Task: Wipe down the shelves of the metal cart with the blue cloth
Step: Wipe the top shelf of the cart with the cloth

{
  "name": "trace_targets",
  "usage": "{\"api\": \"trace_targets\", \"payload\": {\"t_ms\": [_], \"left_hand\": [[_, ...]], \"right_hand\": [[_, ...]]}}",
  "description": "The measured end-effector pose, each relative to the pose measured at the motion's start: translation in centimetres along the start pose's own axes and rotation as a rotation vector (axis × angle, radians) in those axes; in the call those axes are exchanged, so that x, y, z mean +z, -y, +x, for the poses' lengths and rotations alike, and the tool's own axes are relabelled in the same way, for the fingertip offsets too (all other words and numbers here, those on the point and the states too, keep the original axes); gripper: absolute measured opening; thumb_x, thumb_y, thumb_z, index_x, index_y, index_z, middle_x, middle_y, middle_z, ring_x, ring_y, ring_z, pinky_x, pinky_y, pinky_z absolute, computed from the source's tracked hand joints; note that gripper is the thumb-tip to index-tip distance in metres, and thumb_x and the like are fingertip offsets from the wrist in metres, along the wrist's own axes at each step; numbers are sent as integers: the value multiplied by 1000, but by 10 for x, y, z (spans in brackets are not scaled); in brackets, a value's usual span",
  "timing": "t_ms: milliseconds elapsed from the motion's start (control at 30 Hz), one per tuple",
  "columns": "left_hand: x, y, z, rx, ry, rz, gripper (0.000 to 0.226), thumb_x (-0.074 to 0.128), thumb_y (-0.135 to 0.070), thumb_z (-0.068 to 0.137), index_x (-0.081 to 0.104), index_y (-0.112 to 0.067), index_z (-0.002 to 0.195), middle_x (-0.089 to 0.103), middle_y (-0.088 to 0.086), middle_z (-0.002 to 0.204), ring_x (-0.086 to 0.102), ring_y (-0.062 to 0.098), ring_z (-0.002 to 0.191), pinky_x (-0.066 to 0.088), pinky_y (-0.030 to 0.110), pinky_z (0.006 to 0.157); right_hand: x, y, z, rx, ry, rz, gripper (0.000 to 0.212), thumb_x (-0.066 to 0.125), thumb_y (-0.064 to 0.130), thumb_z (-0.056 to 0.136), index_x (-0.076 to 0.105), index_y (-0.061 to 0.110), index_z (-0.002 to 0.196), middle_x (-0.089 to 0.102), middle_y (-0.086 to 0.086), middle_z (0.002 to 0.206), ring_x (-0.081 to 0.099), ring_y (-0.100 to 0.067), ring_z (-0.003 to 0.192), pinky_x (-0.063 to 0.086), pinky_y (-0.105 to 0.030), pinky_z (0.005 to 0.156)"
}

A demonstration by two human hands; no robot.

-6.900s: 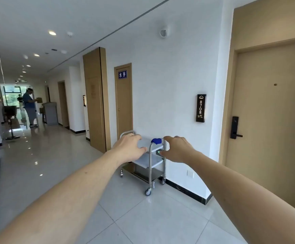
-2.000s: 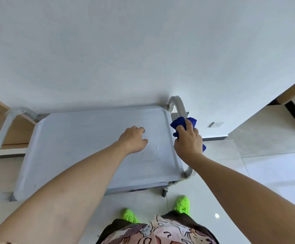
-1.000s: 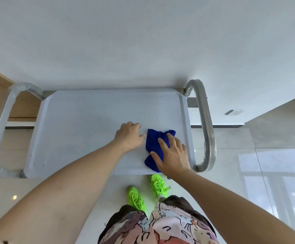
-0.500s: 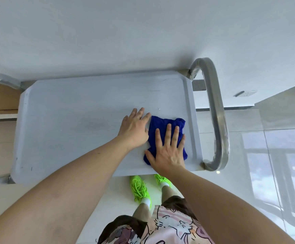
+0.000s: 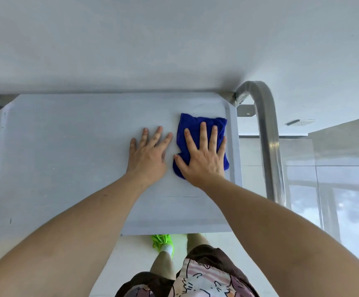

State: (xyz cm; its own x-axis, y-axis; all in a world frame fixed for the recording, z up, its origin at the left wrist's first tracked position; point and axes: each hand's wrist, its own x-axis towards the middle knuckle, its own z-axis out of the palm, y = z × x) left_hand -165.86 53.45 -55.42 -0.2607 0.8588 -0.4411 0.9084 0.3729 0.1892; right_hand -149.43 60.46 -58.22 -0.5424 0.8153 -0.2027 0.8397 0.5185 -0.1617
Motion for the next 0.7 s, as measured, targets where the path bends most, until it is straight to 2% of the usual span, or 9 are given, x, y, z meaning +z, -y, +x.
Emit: {"api": "trace_targets", "payload": {"t_ms": [100,200,267,333,400,567,700], "left_hand": [[3,1,1,-10,-18,-3,69,37,-28,100,-4,-47,152,-10,-14,163,-11,26,151,3,55,120],[3,3,3,-10,-15,-13,63,29,-31,102,-8,-49,151,-13,-16,163,-14,24,150,0,53,120],[3,4,4,-3,12,3,61,26,-46,101,-11,-49,150,-15,-15,162,-15,24,150,0,53,120],[1,3,5,-10,39,20,67,22,-66,94,-14,-50,149,-18,-15,160,-16,23,149,0,52,121],[0,2,5,-17,50,36,73,21,-73,89,-13,-50,149,-18,-15,160,-16,23,150,0,52,121],[-3,-5,6,-53,66,46,73,28,-69,92,-10,-48,150,-14,-13,162,-15,23,150,3,53,121],[-3,-8,4,-62,62,49,72,30,-67,93,-11,-47,150,-15,-13,162,-15,23,150,3,53,121]], "right_hand": [[-9,-6,38,36,5,2,81,23,75,89,7,35,158,-5,-11,167,-14,-40,150,-3,-66,116],[-16,-8,69,61,-11,7,82,23,76,88,8,35,158,-5,-11,167,-12,-40,150,-2,-66,116],[-19,-8,80,65,-25,10,82,24,75,88,10,34,158,-4,-11,167,-11,-40,150,-1,-66,116],[-20,-7,83,58,-35,3,82,24,74,88,11,33,158,-3,-12,167,-9,-41,150,-1,-67,116],[-21,-7,83,48,-30,-12,82,24,74,89,12,31,158,-2,-14,166,-8,-43,150,-2,-67,116],[-31,-13,84,-54,-14,-176,88,16,73,92,21,15,157,10,-28,162,1,-48,149,0,-67,115],[-30,-23,77,-69,-4,-80,86,18,74,92,16,18,158,1,-22,165,-4,-43,150,2,-65,117]]}}
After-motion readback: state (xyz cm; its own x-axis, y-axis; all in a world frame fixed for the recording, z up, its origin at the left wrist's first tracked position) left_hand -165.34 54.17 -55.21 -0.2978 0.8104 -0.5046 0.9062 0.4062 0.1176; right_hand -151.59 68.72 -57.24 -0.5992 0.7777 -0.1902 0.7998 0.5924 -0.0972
